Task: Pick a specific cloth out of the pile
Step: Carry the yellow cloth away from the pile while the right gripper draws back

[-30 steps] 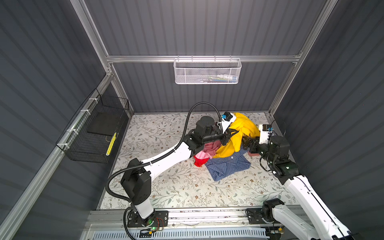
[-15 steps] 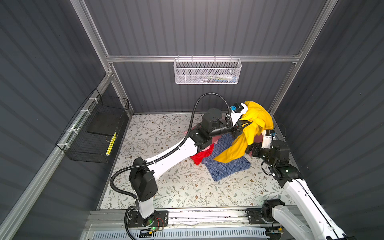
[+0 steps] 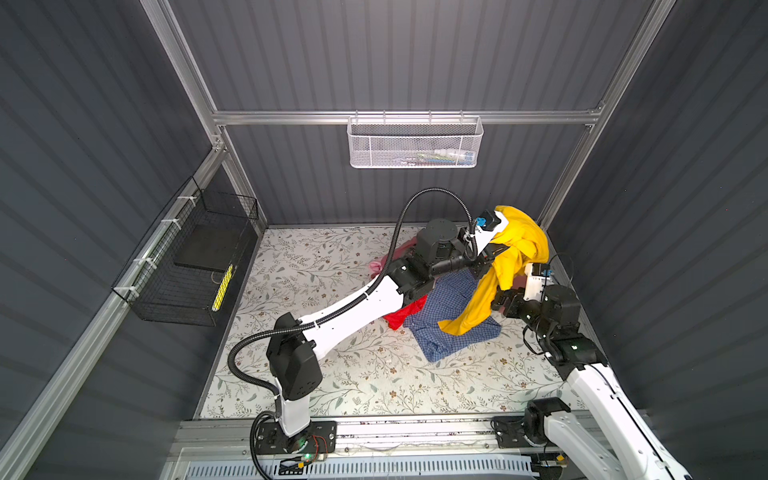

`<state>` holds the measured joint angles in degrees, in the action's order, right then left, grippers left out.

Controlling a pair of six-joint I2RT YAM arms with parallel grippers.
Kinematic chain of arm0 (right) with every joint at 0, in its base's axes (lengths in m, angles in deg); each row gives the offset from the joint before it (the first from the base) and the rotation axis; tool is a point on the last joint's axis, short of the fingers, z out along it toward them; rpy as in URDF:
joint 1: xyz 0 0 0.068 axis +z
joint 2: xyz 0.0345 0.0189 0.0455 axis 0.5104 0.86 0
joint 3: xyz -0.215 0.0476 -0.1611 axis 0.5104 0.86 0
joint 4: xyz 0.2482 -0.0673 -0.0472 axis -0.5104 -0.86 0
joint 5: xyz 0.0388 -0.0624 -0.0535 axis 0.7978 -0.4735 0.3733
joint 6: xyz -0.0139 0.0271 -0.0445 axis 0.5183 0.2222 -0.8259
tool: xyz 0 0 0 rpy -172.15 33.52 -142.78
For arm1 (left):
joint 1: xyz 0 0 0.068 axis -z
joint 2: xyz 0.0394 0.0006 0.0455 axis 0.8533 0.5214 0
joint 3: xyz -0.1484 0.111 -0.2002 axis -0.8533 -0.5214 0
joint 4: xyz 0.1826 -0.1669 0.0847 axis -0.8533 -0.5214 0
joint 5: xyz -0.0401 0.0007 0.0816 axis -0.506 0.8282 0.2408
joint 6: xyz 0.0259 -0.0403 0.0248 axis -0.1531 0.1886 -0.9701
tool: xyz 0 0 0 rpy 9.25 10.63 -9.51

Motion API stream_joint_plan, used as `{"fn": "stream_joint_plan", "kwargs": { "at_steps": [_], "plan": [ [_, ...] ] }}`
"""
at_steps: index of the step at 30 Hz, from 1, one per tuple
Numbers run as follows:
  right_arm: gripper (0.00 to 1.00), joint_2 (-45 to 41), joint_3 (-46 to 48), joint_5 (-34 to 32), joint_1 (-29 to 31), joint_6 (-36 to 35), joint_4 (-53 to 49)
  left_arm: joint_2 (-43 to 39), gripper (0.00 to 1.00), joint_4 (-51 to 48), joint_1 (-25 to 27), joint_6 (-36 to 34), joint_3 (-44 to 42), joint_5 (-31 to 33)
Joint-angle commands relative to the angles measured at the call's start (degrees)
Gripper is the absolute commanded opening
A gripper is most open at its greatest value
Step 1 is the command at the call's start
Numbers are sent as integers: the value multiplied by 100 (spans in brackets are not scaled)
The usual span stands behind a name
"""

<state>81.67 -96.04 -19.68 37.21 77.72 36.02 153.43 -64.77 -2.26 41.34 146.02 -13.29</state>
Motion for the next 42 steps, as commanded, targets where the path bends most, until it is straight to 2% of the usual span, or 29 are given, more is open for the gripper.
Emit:
{"fn": "stream_joint_plan", "kwargs": {
  "at_steps": [1, 9, 13, 21, 28, 34, 42],
  "plan": [
    [99, 16, 104, 195, -17, -64, 141, -665, 0, -103, -27, -639, 43, 1010],
    [99, 198, 69, 446, -14, -74, 297, -1600, 0, -432, -947, -641, -796, 1770],
    [99, 257, 42, 491, -11, -89, 323, -2002, 0, -784, -1368, -983, -1164, 2656],
    [99, 448, 16, 643, -8, -72, 410, -3039, 0, -1026, -2470, -1017, -1844, 3065],
    [99, 559, -28, 733, -11, -78, 429, -3203, 0, -1530, -3331, -1493, -1886, 3785],
    [99, 572, -37, 752, 0, -147, 354, -3184, 0, -1527, -4157, -1615, -2069, 3751],
    [99, 620, -54, 796, 3, -178, 328, -2732, 0, -1532, -4802, -1637, -2109, 3193]
  ]
}}
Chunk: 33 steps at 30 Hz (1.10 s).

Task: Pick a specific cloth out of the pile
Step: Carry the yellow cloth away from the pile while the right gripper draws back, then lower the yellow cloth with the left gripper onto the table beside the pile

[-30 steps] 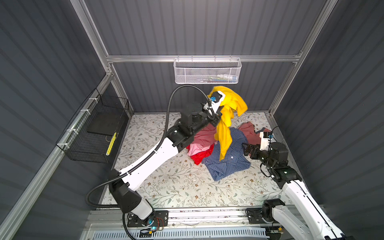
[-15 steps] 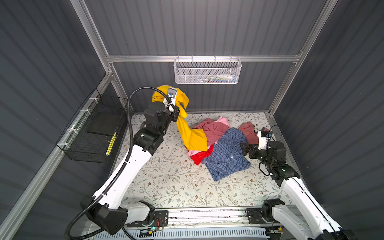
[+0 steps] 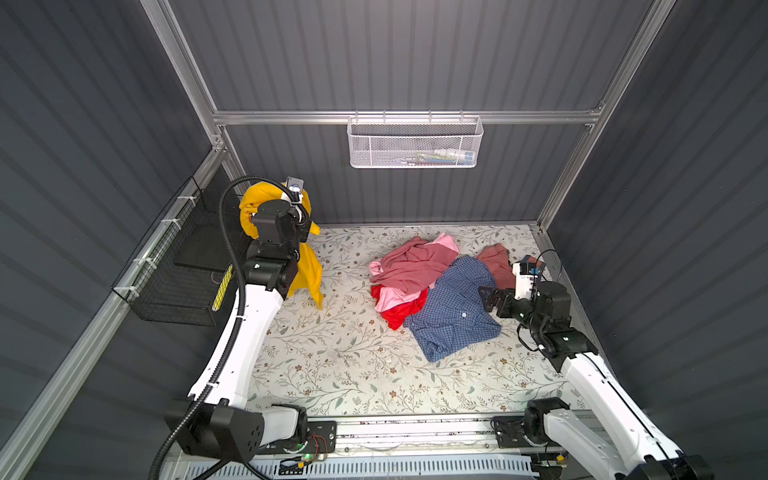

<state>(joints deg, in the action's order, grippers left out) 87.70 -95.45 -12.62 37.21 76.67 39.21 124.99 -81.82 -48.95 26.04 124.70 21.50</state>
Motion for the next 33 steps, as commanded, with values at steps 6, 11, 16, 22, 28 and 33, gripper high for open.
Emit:
{"fn": "stream_joint_plan", "kwargs": {
  "at_steps": [6, 11, 16, 22, 28, 33],
  "plan": [
    [99, 43, -96, 102, 6, -56, 7, 398, 0, 103, -139, 336, -461, -823],
    [99, 54, -157, 98, 7, -132, -96, 733, 0, 156, -137, 461, -715, -812],
    [99, 52, -141, 107, 7, -96, -92, 840, 0, 210, -137, 972, -1173, -656],
    [99, 86, -135, 156, 16, -82, -84, 587, 0, 149, -208, 1732, -1821, -584],
    [99, 130, -66, 208, 24, -23, 22, -21, 0, -41, -253, 2823, -2661, -462],
    [99, 251, -78, 281, 38, -21, 76, -331, 0, -37, -260, 3406, -3272, -256]
  ]
}}
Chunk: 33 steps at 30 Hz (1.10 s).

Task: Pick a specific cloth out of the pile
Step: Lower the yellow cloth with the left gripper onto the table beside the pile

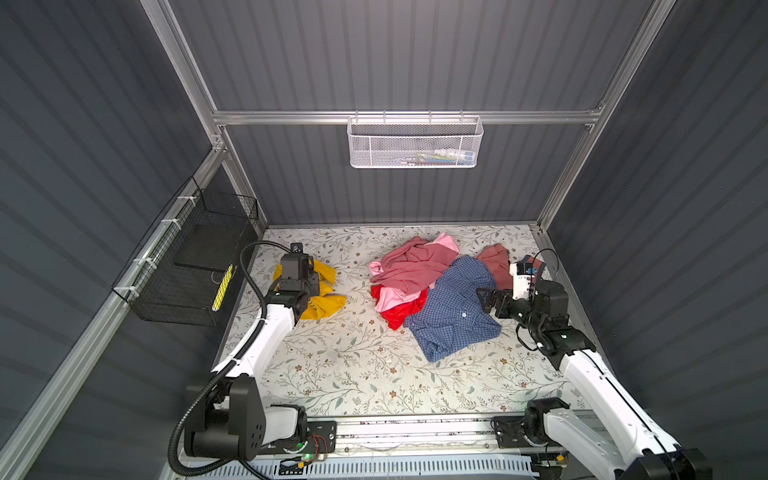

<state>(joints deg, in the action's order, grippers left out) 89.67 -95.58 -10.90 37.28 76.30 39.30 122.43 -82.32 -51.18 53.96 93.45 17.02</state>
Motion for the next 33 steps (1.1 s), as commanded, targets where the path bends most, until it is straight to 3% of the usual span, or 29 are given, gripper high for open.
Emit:
{"fn": "stream_joint_plan", "kwargs": {
  "at_steps": [1, 10, 12, 14, 17, 18, 29, 33],
  "plan": [
    [99, 92, -78, 118, 36, 25, 80, 2, 0, -51, -37, 723, -183, 152],
    [99, 110, -76, 67, 40, -29, -29, 768, 1, -260, -28, 1552, -395, -60],
    [99, 151, -46, 39, 43, -23, -7, 777, 11, -265, -36, 1641, -470, -121],
    [99, 213, -72, 48, 45, 7, -43, 853, 33, -239, -37, 1763, -562, -111],
    [98, 201, -142, 69, 42, 25, -93, 1092, 55, -245, -37, 1816, -537, -341],
    [98, 183, -144, 36, 47, 26, -94, 1188, 57, -272, -37, 1831, -499, -430],
    [99, 211, -192, -221, 44, 10, -214, 2471, 59, -375, -37, 2159, -17, -764],
    [99, 198, -188, -322, 40, -41, -248, 2902, 49, -441, -37, 2000, 426, -917]
  ]
}}
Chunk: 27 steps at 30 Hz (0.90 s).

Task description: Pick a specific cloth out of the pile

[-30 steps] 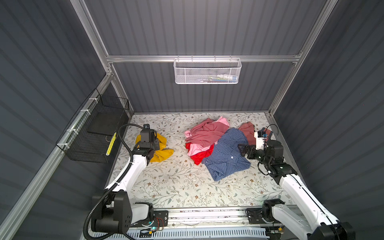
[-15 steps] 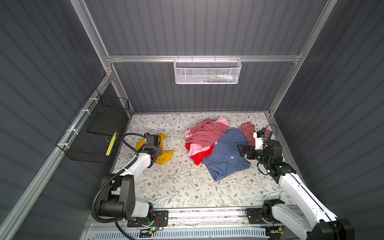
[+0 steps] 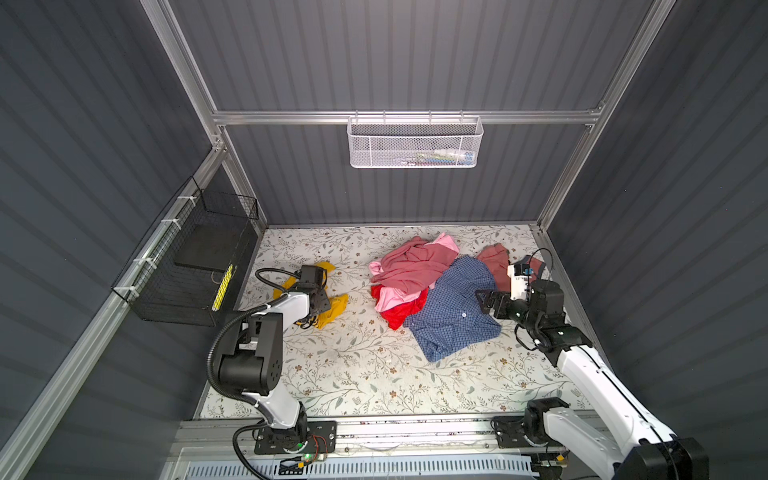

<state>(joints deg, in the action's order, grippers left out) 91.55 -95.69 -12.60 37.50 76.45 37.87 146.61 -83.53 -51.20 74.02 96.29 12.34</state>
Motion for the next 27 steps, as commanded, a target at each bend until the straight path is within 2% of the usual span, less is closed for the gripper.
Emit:
{"fn": "stream_joint_plan", "kwargs": {
  "at_steps": [1, 2, 8, 15, 19, 23, 27],
  "plan": [
    [99, 19, -177, -150, 15, -61, -116, 613, 45, -353, -35, -48, 279, -499],
    [99, 27, -186, -146, 14, -66, -119, 709, 39, -396, -32, -80, 401, -538],
    [99, 21, -160, -188, 14, -51, -141, 1021, 35, -459, -35, -174, 731, -575],
    [99, 51, -220, -200, 7, -74, -185, 1183, 6, -392, -43, -205, 941, -604],
    [99, 115, -269, -170, 5, -83, -192, 1315, 0, -392, -43, -352, 1252, -578],
    [99, 133, -276, -169, 5, -78, -199, 1444, 0, -417, -43, -709, 1565, -599],
    [99, 115, -290, -193, 5, -89, -232, 1532, 0, -456, -69, -1091, 1823, -304]
  ]
}}
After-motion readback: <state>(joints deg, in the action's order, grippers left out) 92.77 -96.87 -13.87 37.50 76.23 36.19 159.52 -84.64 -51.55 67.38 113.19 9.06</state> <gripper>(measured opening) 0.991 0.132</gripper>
